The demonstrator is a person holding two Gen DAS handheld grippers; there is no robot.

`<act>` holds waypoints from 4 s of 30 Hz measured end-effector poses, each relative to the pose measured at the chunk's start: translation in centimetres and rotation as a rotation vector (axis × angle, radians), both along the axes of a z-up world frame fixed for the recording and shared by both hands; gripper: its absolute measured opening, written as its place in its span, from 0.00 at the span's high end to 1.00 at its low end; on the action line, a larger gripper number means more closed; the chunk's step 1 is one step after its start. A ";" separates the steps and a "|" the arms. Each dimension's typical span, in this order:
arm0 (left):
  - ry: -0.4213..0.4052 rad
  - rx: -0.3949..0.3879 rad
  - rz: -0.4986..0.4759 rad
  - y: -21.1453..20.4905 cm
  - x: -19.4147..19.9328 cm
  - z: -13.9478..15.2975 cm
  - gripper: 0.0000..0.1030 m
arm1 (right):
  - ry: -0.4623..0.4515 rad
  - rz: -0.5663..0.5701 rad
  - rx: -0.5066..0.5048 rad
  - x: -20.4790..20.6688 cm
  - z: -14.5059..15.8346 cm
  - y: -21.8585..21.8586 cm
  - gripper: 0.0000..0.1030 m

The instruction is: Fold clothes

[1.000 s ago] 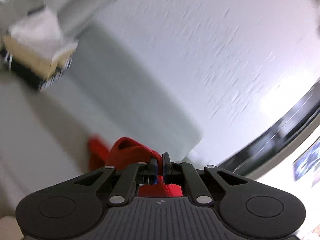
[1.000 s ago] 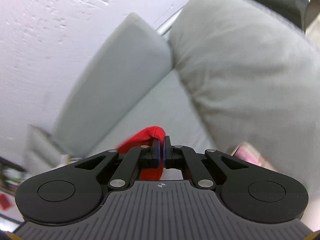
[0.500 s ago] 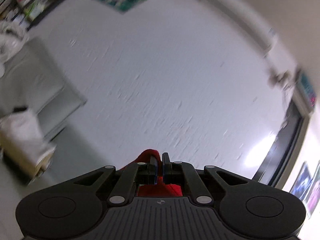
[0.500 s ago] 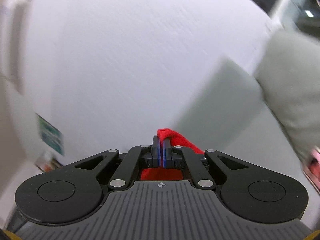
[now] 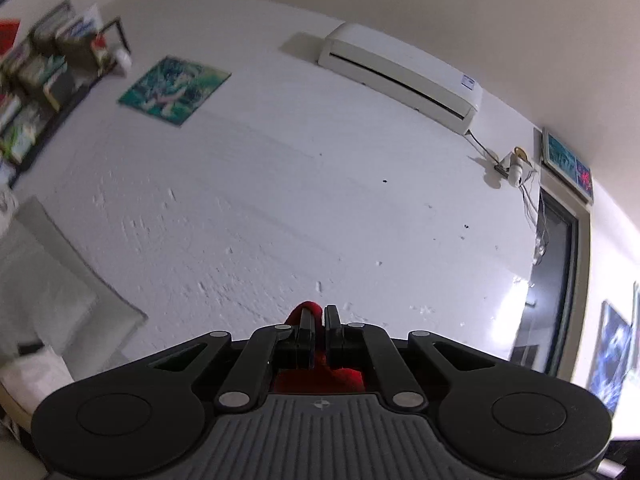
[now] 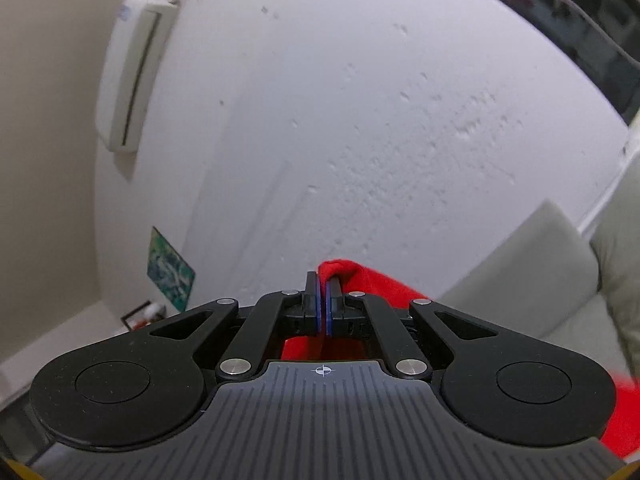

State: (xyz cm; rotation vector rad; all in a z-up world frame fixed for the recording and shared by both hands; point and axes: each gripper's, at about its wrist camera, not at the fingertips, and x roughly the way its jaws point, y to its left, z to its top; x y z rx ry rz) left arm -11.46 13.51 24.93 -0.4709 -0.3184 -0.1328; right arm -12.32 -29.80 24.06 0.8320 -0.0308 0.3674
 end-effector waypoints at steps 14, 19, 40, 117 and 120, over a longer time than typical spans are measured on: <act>0.343 0.142 0.058 0.7 22.3 2.0 0.97 | 0.361 -0.181 -0.175 24.5 -0.3 1.1 0.99; 0.306 0.224 0.044 -1.0 20.7 0.7 0.97 | 0.220 -0.199 -0.237 22.6 1.8 0.4 0.99; 0.997 0.159 0.024 -2.0 11.5 -28.0 0.97 | 1.000 -0.122 -0.311 14.1 -30.5 2.0 0.99; 0.998 0.681 -0.194 -16.7 25.6 -30.0 0.24 | 0.946 -0.040 -0.411 38.5 -32.5 -7.3 0.50; 1.016 0.700 -0.216 -17.4 26.3 -31.8 0.24 | 0.921 -0.065 -0.455 42.4 -34.7 -7.6 0.50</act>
